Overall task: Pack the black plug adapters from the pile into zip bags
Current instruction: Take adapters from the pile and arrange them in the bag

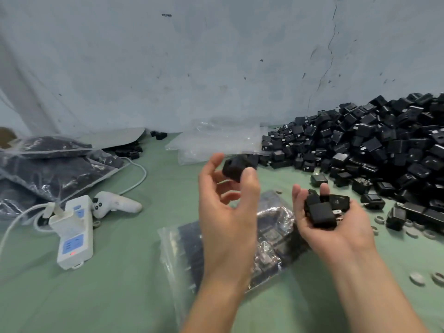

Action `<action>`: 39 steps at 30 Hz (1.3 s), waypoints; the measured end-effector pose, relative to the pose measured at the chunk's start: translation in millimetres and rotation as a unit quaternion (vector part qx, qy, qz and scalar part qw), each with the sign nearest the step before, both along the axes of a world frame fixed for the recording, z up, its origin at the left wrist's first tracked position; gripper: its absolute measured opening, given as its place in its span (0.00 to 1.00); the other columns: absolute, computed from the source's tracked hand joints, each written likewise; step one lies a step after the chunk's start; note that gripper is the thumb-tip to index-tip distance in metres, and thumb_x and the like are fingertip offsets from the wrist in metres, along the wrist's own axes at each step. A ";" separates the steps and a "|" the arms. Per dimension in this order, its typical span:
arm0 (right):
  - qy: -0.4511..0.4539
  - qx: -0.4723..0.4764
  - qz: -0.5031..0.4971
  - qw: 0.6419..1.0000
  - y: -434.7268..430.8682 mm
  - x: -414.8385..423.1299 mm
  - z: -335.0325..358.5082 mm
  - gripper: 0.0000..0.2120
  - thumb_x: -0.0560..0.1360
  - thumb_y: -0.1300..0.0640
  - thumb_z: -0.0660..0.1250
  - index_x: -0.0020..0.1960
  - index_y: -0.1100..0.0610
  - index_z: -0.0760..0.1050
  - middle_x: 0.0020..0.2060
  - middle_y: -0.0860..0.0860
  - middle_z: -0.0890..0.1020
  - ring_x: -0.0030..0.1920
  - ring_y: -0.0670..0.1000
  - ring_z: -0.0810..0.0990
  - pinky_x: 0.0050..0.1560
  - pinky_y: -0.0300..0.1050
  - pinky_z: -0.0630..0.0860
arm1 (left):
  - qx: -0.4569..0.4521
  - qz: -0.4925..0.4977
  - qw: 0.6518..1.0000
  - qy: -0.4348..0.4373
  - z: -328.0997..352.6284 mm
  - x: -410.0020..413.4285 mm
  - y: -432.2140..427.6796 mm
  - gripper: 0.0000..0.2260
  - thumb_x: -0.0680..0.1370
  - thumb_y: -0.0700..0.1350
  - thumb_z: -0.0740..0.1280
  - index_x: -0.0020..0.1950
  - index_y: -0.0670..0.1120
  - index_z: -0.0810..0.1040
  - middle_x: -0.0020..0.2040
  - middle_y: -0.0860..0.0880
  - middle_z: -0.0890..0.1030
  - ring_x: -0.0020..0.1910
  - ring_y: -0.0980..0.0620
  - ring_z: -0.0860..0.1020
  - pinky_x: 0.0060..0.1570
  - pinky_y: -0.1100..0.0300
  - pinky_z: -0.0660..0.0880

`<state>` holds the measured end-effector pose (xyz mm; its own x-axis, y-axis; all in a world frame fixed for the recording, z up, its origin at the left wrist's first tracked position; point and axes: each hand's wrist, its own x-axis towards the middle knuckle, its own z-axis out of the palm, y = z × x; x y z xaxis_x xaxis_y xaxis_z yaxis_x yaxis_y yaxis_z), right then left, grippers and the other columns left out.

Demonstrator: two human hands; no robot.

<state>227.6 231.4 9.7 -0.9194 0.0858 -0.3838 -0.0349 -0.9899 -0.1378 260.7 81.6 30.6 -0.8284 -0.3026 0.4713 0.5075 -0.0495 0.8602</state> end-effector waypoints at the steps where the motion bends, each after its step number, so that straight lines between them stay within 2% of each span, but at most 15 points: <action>1: 0.001 -0.003 -0.002 1.000 -0.4 0.6 -0.1 0.14 0.81 0.50 0.59 0.49 0.55 0.81 0.46 0.67 0.82 0.42 0.64 0.85 0.38 0.47 0.83 | -0.008 0.030 0.999 -0.022 -5.7 2.6 -23.3 0.15 0.75 0.60 0.70 0.60 0.61 0.76 0.49 0.60 0.82 0.47 0.62 0.80 0.44 0.70 0.75; 4: 0.001 0.004 0.001 1.000 -3.2 3.2 0.4 0.15 0.81 0.51 0.58 0.47 0.56 0.82 0.47 0.67 0.82 0.43 0.64 0.85 0.37 0.45 0.82 | -0.017 0.102 0.986 -0.129 -22.2 7.3 -86.4 0.19 0.72 0.63 0.69 0.56 0.53 0.78 0.43 0.55 0.82 0.37 0.62 0.79 0.44 0.62 0.75; 7: 0.004 0.017 0.004 1.000 -7.8 7.7 0.2 0.14 0.80 0.53 0.58 0.48 0.55 0.81 0.48 0.66 0.83 0.45 0.62 0.85 0.39 0.44 0.82 | -0.070 0.132 0.964 -0.220 -35.0 9.7 -136.0 0.13 0.76 0.56 0.70 0.54 0.50 0.77 0.39 0.50 0.81 0.28 0.63 0.76 0.36 0.62 0.74; 9: 0.011 0.034 0.009 0.999 -10.8 11.0 -0.8 0.13 0.79 0.53 0.58 0.49 0.54 0.81 0.50 0.65 0.83 0.47 0.61 0.85 0.39 0.43 0.82 | -0.108 0.141 0.952 -0.248 -43.7 12.3 -160.5 0.09 0.77 0.51 0.70 0.54 0.49 0.78 0.39 0.49 0.81 0.29 0.61 0.76 0.31 0.64 0.74; 12: 0.012 0.049 0.014 0.999 -17.3 14.4 -4.3 0.13 0.79 0.52 0.59 0.49 0.54 0.81 0.51 0.64 0.83 0.48 0.60 0.85 0.38 0.43 0.81 | -0.179 0.128 0.933 -0.285 -55.6 19.2 -180.8 0.09 0.77 0.43 0.71 0.56 0.49 0.78 0.41 0.47 0.81 0.34 0.53 0.79 0.35 0.59 0.75; 15: 0.016 0.059 0.022 0.998 -25.2 15.6 -8.3 0.12 0.79 0.52 0.59 0.50 0.55 0.81 0.52 0.63 0.83 0.49 0.60 0.85 0.38 0.43 0.81 | -0.343 0.078 0.897 -0.266 -63.8 28.5 -184.9 0.13 0.76 0.42 0.73 0.52 0.60 0.77 0.39 0.52 0.82 0.36 0.59 0.79 0.38 0.70 0.72; 17: 0.026 0.064 0.036 0.997 -29.8 15.4 -9.7 0.11 0.78 0.52 0.60 0.50 0.54 0.81 0.54 0.63 0.83 0.50 0.60 0.85 0.38 0.43 0.81 | -0.387 0.042 0.888 -0.244 -63.3 33.5 -182.8 0.14 0.75 0.43 0.73 0.52 0.62 0.78 0.40 0.57 0.82 0.38 0.61 0.79 0.39 0.72 0.71; 20: 0.033 0.074 0.052 0.995 -34.8 14.9 -10.4 0.11 0.78 0.52 0.61 0.50 0.54 0.81 0.56 0.62 0.83 0.51 0.60 0.85 0.37 0.43 0.81 | -0.378 0.017 0.902 -0.207 -63.6 36.2 -175.8 0.14 0.74 0.44 0.73 0.53 0.61 0.79 0.43 0.62 0.82 0.37 0.63 0.78 0.38 0.73 0.70; 24: 0.045 0.084 0.062 0.994 -39.6 15.5 -9.9 0.10 0.78 0.52 0.62 0.48 0.54 0.81 0.58 0.61 0.82 0.51 0.60 0.85 0.38 0.43 0.81 | -0.311 0.012 0.933 -0.179 -74.0 33.9 -160.2 0.16 0.75 0.40 0.74 0.53 0.61 0.80 0.45 0.59 0.83 0.41 0.59 0.79 0.39 0.71 0.71; 27: 0.046 0.087 0.064 0.993 -42.5 16.5 -9.2 0.10 0.78 0.52 0.63 0.48 0.54 0.82 0.59 0.60 0.82 0.52 0.60 0.85 0.39 0.42 0.81 | -0.272 0.019 0.948 -0.162 -81.2 33.2 -147.2 0.20 0.75 0.39 0.74 0.54 0.64 0.79 0.48 0.59 0.82 0.43 0.59 0.79 0.40 0.71 0.72; 34: 0.047 0.091 0.058 0.993 -42.4 17.4 -8.3 0.11 0.78 0.52 0.62 0.48 0.55 0.81 0.59 0.60 0.82 0.52 0.59 0.85 0.38 0.43 0.81 | -0.391 0.055 0.911 -0.118 -89.6 34.4 -143.5 0.23 0.77 0.37 0.69 0.58 0.65 0.73 0.53 0.62 0.75 0.50 0.60 0.77 0.45 0.72 0.70; 37: 0.048 0.091 0.059 0.993 -43.7 16.9 -9.0 0.11 0.78 0.51 0.62 0.48 0.55 0.81 0.59 0.60 0.82 0.52 0.59 0.85 0.38 0.42 0.81 | -0.389 0.033 0.915 -0.097 -88.4 37.0 -140.9 0.21 0.78 0.37 0.69 0.58 0.65 0.75 0.55 0.61 0.75 0.50 0.58 0.78 0.46 0.71 0.72; 39: 0.047 0.096 0.061 0.992 -44.2 16.1 -9.6 0.11 0.78 0.51 0.62 0.48 0.54 0.81 0.60 0.60 0.82 0.52 0.58 0.85 0.38 0.42 0.81 | -0.364 -0.014 0.926 -0.096 -86.6 41.7 -139.4 0.20 0.78 0.38 0.67 0.59 0.65 0.77 0.56 0.58 0.76 0.48 0.54 0.80 0.45 0.66 0.74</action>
